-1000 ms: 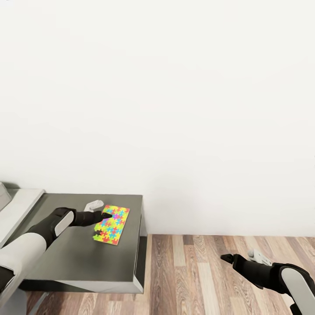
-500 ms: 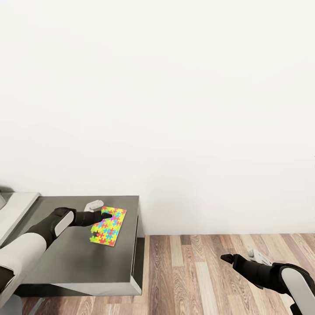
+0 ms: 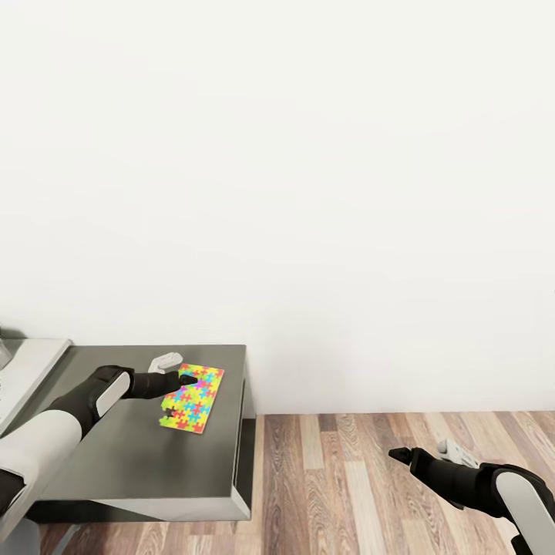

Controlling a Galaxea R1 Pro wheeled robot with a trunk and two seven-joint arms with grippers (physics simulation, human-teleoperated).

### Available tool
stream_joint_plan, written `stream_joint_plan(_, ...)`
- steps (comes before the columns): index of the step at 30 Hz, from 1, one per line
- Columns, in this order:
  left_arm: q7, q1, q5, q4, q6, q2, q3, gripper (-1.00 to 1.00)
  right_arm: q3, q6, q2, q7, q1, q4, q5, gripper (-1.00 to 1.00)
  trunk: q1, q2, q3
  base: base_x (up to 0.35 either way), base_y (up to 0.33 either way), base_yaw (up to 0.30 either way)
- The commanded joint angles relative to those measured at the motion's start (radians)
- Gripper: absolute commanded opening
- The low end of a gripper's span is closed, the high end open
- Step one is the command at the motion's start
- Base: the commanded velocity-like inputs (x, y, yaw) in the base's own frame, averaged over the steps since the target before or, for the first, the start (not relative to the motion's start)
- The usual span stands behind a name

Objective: Put all the toys in the child's room - the three board games (two on the bed and one on the table), the two jigsaw puzzles on the table, and the tennis ball on the table - inside the toy box on the table in the child's room.

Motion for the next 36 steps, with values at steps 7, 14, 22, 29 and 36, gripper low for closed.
stream_joint_plan(7, 0.0, -0.001, 0.004, -0.001, 0.003, 0.001, -0.004, 1.0, 0.0, 0.003, 0.0, -0.01, -0.001, -0.001, -0.011, 1.0, 0.001, -0.002, -0.002, 0.0, 0.033, 0.0)
stream_joint_plan(14, 0.001, -0.001, 0.004, 0.0, 0.003, 0.002, -0.004, 1.0, 0.0, 0.003, 0.0, -0.01, -0.001, -0.001, -0.011, 1.0, 0.001, -0.002, -0.002, 0.0, 0.055, 0.0)
stream_joint_plan(22, 0.002, -0.001, 0.003, -0.001, 0.002, 0.001, -0.005, 1.0, 0.0, 0.003, 0.0, -0.01, -0.001, -0.001, -0.011, 1.0, 0.001, -0.002, -0.002, 0.0, 0.104, 0.0)
stream_joint_plan(29, 0.002, -0.001, 0.003, -0.001, 0.002, 0.001, -0.004, 1.0, 0.0, 0.003, 0.0, -0.01, -0.001, -0.001, -0.011, 1.0, 0.001, -0.002, -0.002, 0.002, 0.139, 0.0)
stream_joint_plan(36, 0.003, -0.001, 0.003, 0.0, 0.002, 0.0, -0.006, 1.0, 0.0, 0.003, 0.0, -0.01, -0.001, -0.001, -0.011, 1.0, 0.001, -0.002, -0.002, 0.014, 0.086, 0.0)
